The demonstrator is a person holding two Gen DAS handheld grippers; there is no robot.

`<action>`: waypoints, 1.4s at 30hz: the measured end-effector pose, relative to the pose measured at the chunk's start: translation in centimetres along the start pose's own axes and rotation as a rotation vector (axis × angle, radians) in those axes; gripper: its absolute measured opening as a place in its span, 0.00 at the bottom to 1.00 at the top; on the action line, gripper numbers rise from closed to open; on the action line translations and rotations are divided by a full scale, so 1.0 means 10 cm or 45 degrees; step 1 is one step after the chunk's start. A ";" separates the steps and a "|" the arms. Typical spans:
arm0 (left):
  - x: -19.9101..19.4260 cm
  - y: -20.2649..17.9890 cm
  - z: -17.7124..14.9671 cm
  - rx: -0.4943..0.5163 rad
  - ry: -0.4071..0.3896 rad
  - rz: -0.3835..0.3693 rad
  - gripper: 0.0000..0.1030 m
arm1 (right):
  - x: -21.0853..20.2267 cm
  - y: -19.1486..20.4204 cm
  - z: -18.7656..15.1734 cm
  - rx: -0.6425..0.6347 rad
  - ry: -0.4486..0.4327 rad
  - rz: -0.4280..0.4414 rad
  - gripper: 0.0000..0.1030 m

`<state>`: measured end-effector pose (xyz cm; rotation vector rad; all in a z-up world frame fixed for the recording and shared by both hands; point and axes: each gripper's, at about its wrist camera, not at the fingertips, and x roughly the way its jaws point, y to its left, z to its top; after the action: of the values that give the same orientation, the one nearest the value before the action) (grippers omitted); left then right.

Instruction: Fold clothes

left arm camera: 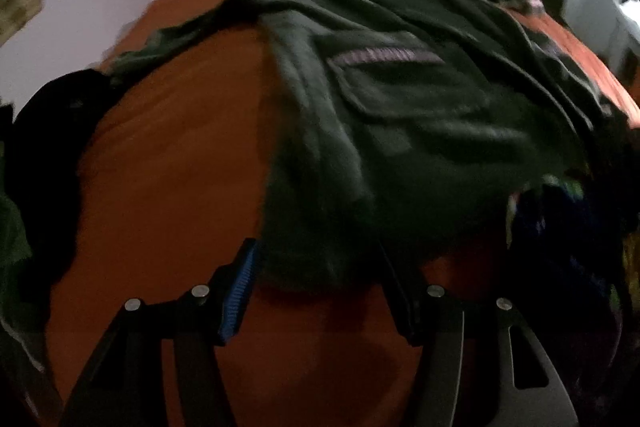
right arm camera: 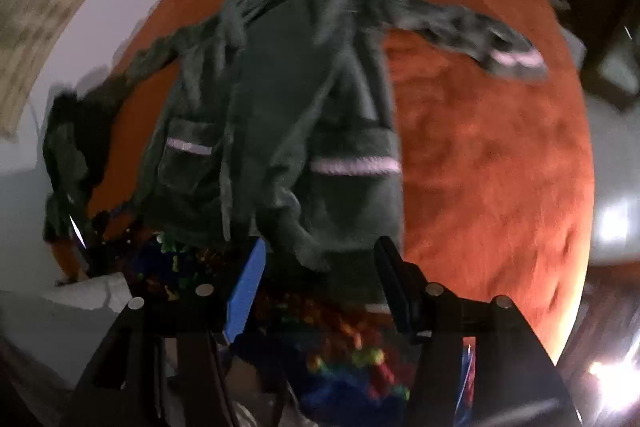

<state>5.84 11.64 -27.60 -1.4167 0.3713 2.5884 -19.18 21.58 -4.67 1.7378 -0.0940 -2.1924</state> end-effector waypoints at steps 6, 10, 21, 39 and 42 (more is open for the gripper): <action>0.01 0.18 -0.12 0.026 0.062 -0.034 0.59 | 1.03 0.38 0.32 0.017 0.106 0.272 0.54; 0.07 0.24 -0.01 -0.092 0.106 -0.167 0.59 | 1.72 0.47 0.39 0.127 0.160 0.380 0.54; -0.23 0.44 0.33 -0.320 0.098 -0.398 0.60 | 2.20 0.32 0.34 0.269 0.146 0.450 0.54; -0.15 0.55 0.40 -0.530 0.058 -0.321 0.08 | 2.19 0.34 0.31 0.227 0.085 0.431 0.54; -0.21 1.03 0.23 -0.811 -0.026 -0.402 0.08 | 2.17 0.33 0.29 0.234 0.083 0.432 0.54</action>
<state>2.40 2.41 -23.29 -1.4528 -0.6877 2.5447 -25.44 11.43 -23.29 1.7358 -0.5481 -1.9288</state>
